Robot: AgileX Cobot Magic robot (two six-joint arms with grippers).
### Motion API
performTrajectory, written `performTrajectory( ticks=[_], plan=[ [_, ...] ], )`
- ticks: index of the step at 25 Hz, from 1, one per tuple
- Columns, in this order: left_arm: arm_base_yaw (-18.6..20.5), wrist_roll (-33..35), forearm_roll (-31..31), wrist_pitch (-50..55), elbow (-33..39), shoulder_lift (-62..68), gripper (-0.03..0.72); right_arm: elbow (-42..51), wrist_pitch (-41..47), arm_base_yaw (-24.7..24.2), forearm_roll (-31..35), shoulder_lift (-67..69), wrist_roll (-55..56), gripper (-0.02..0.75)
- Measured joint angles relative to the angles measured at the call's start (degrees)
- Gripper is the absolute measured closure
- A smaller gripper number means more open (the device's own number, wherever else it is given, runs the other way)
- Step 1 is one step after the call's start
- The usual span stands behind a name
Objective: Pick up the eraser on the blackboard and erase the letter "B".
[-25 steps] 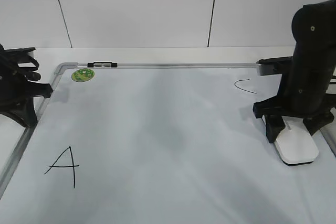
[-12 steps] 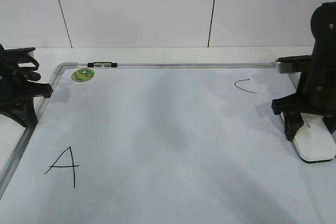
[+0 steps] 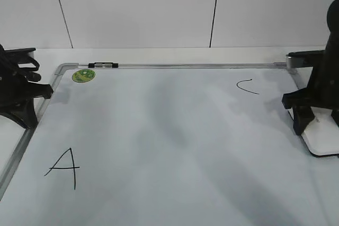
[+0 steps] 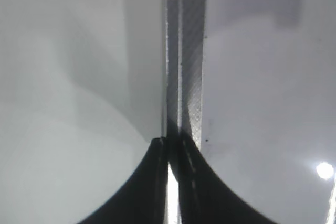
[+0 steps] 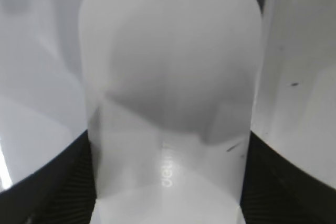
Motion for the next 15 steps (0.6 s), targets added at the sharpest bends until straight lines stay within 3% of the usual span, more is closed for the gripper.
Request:
performTrajectory(
  ticks=[10,15],
  plan=[
    [0.0,0.0,0.0,0.0,0.0,0.0,0.672,-3.5,1.9,-0.2,0.7,1.0,-1.8,0.199],
    [0.0,0.0,0.0,0.0,0.0,0.0,0.672,-3.5,1.6,-2.7,4.3,1.7,-3.7,0.199]
  ],
)
